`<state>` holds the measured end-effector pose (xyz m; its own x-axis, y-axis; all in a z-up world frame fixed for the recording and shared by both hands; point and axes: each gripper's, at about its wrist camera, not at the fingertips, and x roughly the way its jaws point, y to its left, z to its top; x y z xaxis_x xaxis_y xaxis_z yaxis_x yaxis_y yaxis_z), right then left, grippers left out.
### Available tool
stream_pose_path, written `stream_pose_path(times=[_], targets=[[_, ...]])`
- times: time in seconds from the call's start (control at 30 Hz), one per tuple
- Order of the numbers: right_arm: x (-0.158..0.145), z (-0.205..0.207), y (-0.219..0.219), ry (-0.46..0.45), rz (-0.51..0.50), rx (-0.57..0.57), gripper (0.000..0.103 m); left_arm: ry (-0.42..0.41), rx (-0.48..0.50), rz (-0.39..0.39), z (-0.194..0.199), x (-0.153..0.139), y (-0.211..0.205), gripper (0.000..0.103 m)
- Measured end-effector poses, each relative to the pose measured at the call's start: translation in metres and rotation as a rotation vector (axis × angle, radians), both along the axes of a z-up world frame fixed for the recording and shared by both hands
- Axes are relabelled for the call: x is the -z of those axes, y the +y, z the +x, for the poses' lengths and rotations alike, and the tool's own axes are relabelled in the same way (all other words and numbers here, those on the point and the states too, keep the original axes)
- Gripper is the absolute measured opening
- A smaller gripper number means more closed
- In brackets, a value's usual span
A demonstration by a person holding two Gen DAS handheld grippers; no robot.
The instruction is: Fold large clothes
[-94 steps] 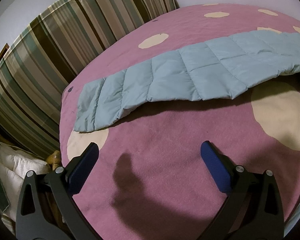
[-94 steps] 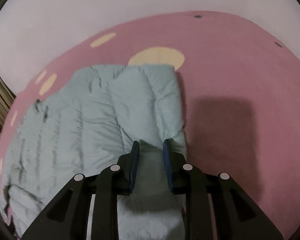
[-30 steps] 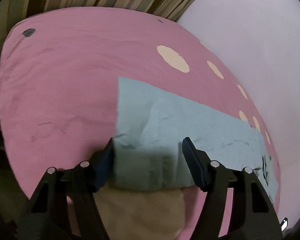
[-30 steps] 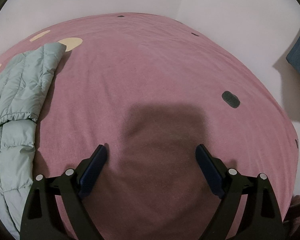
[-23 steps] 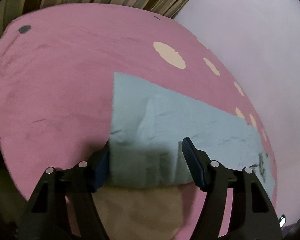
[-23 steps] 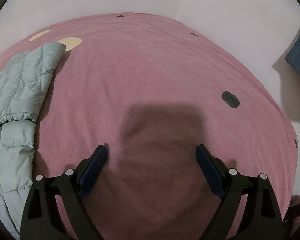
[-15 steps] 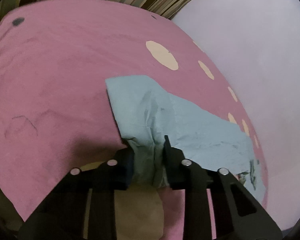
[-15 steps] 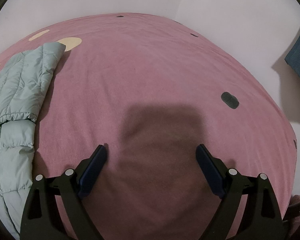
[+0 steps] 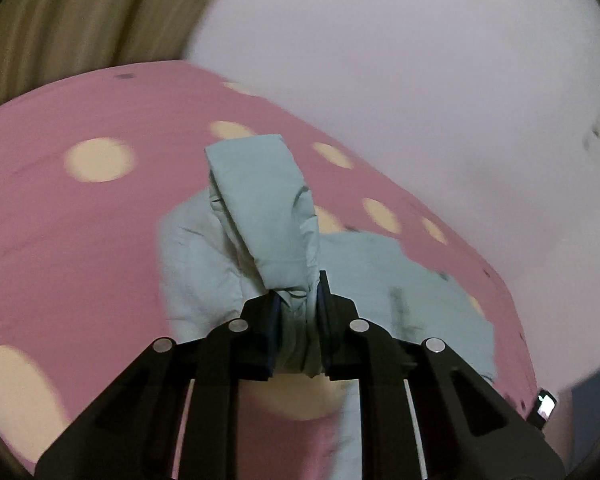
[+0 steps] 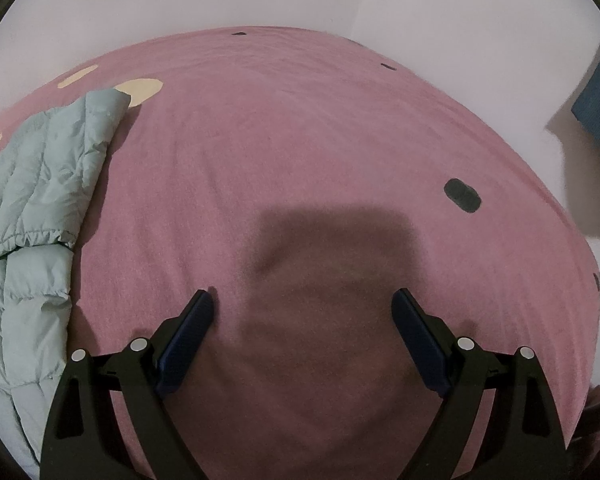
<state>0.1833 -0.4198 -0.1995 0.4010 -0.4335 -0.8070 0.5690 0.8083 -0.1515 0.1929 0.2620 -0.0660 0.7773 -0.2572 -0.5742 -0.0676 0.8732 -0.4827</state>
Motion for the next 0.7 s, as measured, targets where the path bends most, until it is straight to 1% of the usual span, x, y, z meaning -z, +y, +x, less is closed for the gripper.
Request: stream_pose_path(times=[0.07,0.1,0.17,0.2,0.3,0.33,0.4,0.5,0.57,0.6,0.7], targets=[[0.000,-0.001,-0.002,-0.005,0.012,0.001,0.089,-0.006,0.071,0.008,0.017,-0.006,-0.036,0.015],[0.000,-0.001,-0.002,-0.007,0.017,0.002,0.089,-0.006,0.119,0.023,0.029,-0.010,-0.063,0.015],[0.001,0.000,-0.004,-0.012,0.027,0.003,0.089,-0.003,0.181,0.037,0.041,-0.013,-0.099,0.015],[0.001,-0.001,-0.005,-0.015,0.034,0.003,0.089,0.001,0.225,0.039,0.051,-0.014,-0.124,0.015],[0.001,-0.001,-0.004,-0.019,0.044,0.005,0.090,0.006,0.313,0.050,0.070,-0.014,-0.177,0.010],[0.001,-0.001,-0.004,-0.020,0.046,0.006,0.090,0.012,0.356,0.053,0.079,-0.012,-0.204,0.010],[0.001,-0.001,-0.004,-0.022,0.050,0.006,0.090,0.025,0.399,0.064,0.089,-0.008,-0.233,0.010],[0.002,-0.002,-0.005,-0.025,0.057,0.007,0.090,0.050,0.469,0.112,0.104,0.005,-0.287,0.010],[0.002,-0.002,-0.005,-0.027,0.062,0.007,0.090,0.075,0.495,0.126,0.110,0.015,-0.308,0.010],[0.002,-0.002,-0.005,-0.027,0.064,0.008,0.090,0.084,0.505,0.120,0.103,0.021,-0.313,0.010],[0.002,-0.001,-0.007,-0.031,0.070,0.008,0.090,0.101,0.529,0.102,0.100,0.029,-0.327,0.010]])
